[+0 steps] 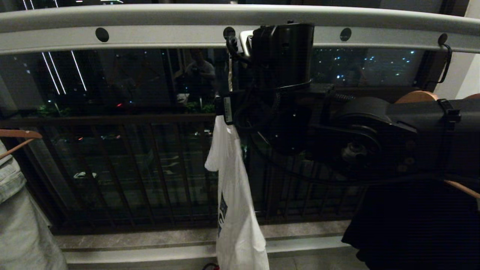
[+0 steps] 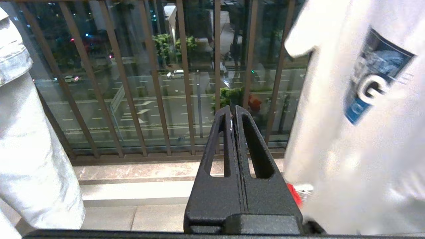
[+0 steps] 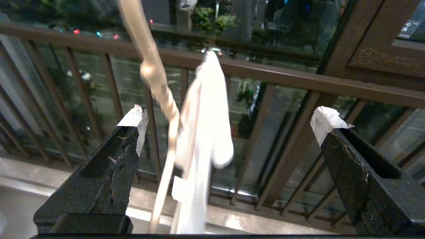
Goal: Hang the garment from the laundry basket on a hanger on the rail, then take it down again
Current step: Take the clothes off the clothes rack
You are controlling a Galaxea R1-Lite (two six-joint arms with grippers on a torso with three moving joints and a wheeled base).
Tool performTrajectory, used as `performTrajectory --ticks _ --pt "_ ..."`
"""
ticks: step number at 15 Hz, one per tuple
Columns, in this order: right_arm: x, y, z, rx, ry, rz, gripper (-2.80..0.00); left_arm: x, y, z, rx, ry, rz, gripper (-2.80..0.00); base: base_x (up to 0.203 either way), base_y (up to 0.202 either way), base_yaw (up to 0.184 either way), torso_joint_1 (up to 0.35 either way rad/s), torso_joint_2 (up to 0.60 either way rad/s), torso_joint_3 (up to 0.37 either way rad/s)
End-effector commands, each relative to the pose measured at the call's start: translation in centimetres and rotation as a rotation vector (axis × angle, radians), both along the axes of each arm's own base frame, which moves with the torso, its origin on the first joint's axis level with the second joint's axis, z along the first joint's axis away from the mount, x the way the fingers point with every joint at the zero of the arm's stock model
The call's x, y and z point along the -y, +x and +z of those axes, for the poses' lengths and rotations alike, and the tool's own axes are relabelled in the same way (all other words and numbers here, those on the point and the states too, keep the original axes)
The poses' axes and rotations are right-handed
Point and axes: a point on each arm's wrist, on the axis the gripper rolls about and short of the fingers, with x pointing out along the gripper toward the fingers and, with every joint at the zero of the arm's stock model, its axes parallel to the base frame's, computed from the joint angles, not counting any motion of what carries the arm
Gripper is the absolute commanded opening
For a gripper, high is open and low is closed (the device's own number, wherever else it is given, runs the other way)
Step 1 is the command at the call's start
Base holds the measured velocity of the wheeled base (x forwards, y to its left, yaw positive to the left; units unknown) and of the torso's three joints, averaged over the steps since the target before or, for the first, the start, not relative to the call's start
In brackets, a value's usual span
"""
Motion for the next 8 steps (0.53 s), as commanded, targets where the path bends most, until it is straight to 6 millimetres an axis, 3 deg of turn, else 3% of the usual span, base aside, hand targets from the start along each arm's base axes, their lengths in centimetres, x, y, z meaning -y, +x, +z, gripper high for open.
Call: performTrajectory --ticks 1,8 --pt "-0.11 0.11 -0.21 -0.002 -0.007 -0.003 0.00 0.00 0.12 -0.42 -0.015 0.000 0.000 -2.80 0.000 0.000 0.000 0.000 0.00 0.000" --pt "-0.35 0.26 -0.18 0.017 -0.029 0.020 0.00 0.00 0.12 -0.42 -0.015 0.000 0.000 -2.80 0.000 0.000 0.000 0.000 0.00 0.000"
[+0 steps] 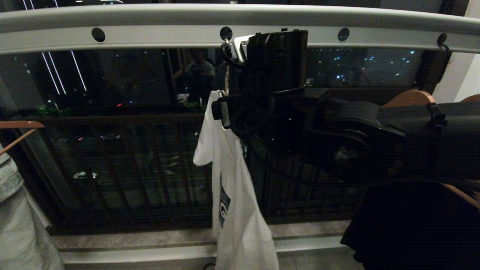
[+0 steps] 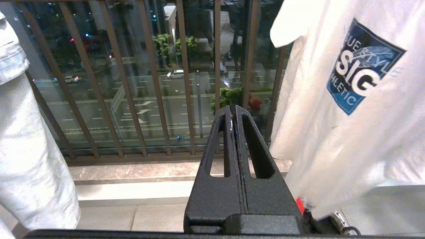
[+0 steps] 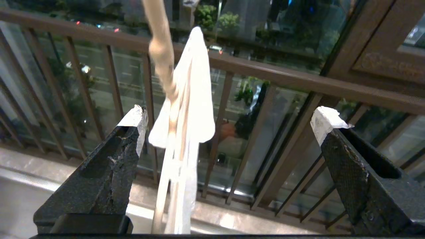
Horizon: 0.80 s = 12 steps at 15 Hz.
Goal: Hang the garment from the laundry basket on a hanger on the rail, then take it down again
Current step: Take the clothes off the clothes rack
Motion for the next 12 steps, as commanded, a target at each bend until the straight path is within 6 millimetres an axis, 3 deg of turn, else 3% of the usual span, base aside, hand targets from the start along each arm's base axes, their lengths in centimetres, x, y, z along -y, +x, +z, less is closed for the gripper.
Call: performTrajectory --ticks 1,6,7,12 --pt "0.00 -0.02 0.50 0.020 -0.001 -0.001 0.00 0.00 0.13 -0.42 -0.016 -0.001 0.000 -2.80 0.000 0.000 0.000 0.000 0.00 0.000" --pt "0.01 -0.03 0.77 0.030 -0.011 0.001 -0.07 0.00 0.12 -0.42 -0.015 -0.001 0.000 -2.80 0.000 0.000 0.000 0.000 0.00 0.000" --pt "-0.05 0.02 0.67 0.028 -0.013 0.001 -2.80 0.00 0.12 -0.42 -0.015 -0.001 0.000 -2.80 0.000 0.000 0.000 0.000 0.00 0.000" --pt "-0.12 0.08 0.61 0.029 -0.016 0.001 -2.80 0.00 0.12 -0.42 -0.015 -0.001 0.000 -2.80 0.000 0.000 0.000 0.000 0.00 0.000"
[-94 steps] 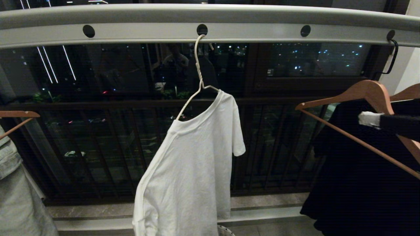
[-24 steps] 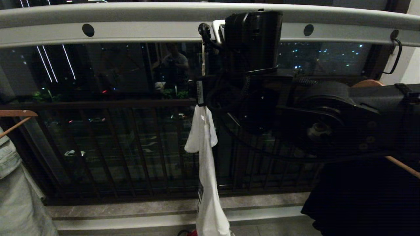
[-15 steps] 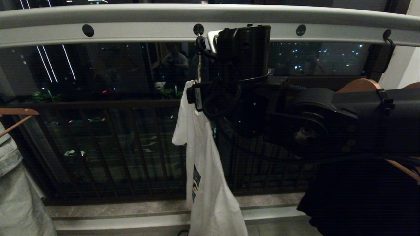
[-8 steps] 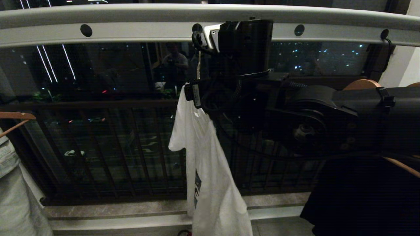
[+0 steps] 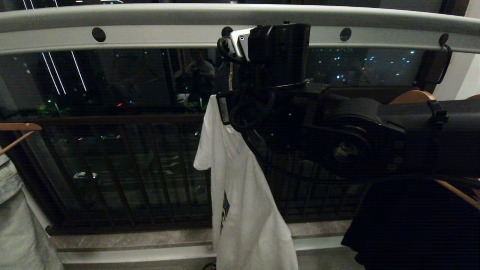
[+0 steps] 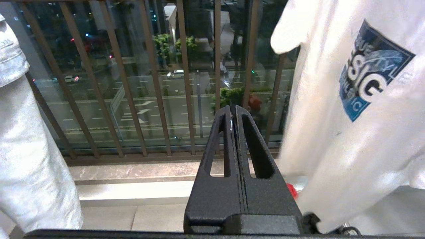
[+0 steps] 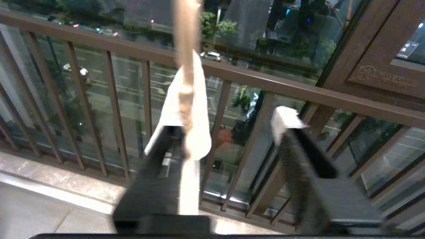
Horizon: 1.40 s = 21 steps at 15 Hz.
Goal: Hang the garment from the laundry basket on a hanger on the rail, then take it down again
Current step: Take the clothes off the clothes rack
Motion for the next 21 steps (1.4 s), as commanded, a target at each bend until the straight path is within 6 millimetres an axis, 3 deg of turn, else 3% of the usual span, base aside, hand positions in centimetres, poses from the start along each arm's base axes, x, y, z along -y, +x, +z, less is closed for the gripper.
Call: performTrajectory --ticks 1,21 --pt "0.0 0.0 0.1 0.004 0.001 -0.003 -2.80 0.0 0.1 -0.4 -0.016 -0.001 0.000 -2.80 0.000 0.000 0.000 0.000 0.00 0.000" --pt "0.5 -0.6 1.3 0.055 0.018 -0.005 -2.80 0.0 0.1 -0.4 -0.016 -0.001 0.000 -2.80 0.000 0.000 0.000 0.000 0.00 0.000"
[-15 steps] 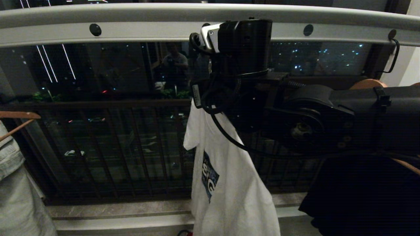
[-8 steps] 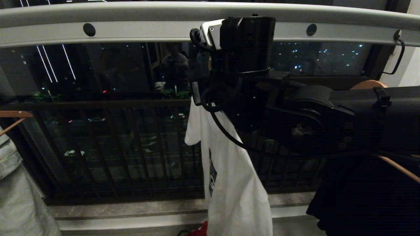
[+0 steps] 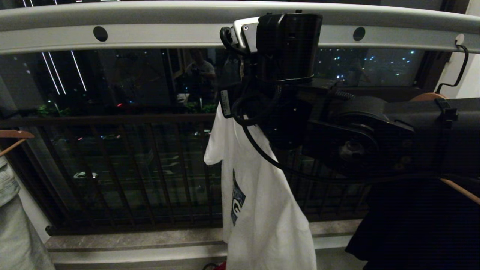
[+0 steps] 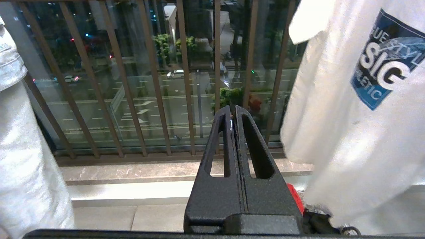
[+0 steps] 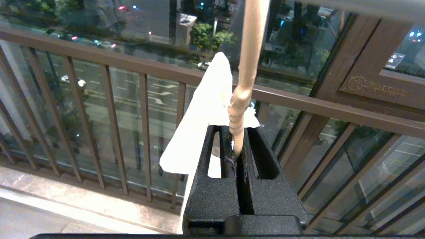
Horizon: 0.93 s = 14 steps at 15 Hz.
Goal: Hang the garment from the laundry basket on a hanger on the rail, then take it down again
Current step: Take the clothes off the clothes rack
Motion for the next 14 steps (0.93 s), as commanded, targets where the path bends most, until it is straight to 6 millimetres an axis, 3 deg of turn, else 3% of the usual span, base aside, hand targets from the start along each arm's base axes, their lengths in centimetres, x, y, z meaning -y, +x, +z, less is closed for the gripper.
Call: performTrajectory --ticks 1,14 --pt "0.2 -0.4 0.3 0.003 0.001 0.002 -2.80 0.0 0.1 -0.4 -0.016 0.000 0.000 -2.80 0.000 0.000 0.000 0.000 0.00 0.000" --pt "0.9 -2.5 1.0 0.001 0.002 0.018 -2.80 0.0 0.1 -0.4 -0.016 0.000 0.000 -2.80 0.000 0.000 0.000 0.000 0.00 0.000"
